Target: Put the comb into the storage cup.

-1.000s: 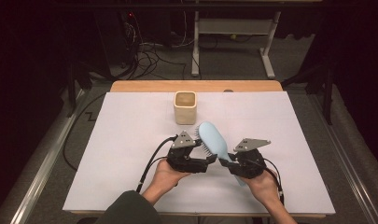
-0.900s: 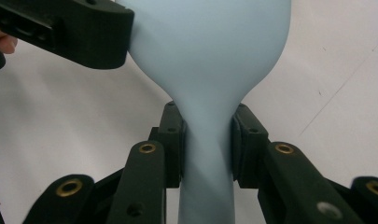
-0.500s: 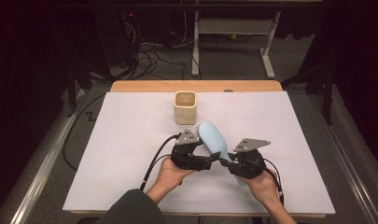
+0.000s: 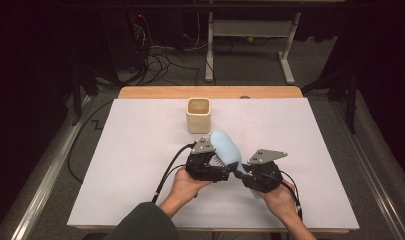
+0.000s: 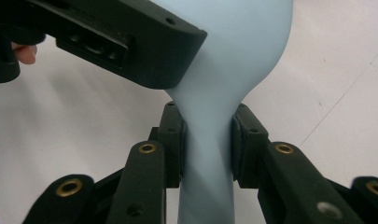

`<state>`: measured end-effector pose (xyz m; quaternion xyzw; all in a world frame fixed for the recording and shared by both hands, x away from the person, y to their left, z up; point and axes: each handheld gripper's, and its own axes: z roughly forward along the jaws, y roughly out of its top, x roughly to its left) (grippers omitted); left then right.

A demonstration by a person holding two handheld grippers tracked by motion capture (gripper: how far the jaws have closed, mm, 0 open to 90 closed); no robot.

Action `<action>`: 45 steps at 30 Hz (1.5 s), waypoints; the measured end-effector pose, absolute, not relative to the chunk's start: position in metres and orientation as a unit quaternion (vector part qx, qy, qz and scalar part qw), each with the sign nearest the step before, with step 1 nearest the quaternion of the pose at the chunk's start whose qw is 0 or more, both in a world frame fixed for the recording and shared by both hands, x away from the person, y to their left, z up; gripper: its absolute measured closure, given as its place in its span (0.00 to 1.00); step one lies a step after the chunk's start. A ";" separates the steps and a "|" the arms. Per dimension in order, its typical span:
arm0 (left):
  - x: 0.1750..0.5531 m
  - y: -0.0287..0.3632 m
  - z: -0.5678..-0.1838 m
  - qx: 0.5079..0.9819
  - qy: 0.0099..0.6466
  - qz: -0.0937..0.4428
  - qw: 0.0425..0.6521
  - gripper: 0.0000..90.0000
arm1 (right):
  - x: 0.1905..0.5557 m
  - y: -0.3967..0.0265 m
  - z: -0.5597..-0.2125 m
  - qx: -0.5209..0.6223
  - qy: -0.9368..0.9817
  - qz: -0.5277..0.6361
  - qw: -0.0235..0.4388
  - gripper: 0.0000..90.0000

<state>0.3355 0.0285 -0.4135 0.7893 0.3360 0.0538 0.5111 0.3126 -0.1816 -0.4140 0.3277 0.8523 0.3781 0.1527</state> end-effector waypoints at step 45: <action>0.334 0.036 -0.400 0.784 0.365 0.018 0.501 0.45 | 0.312 -0.167 -0.412 0.305 0.858 0.377 0.171 0.78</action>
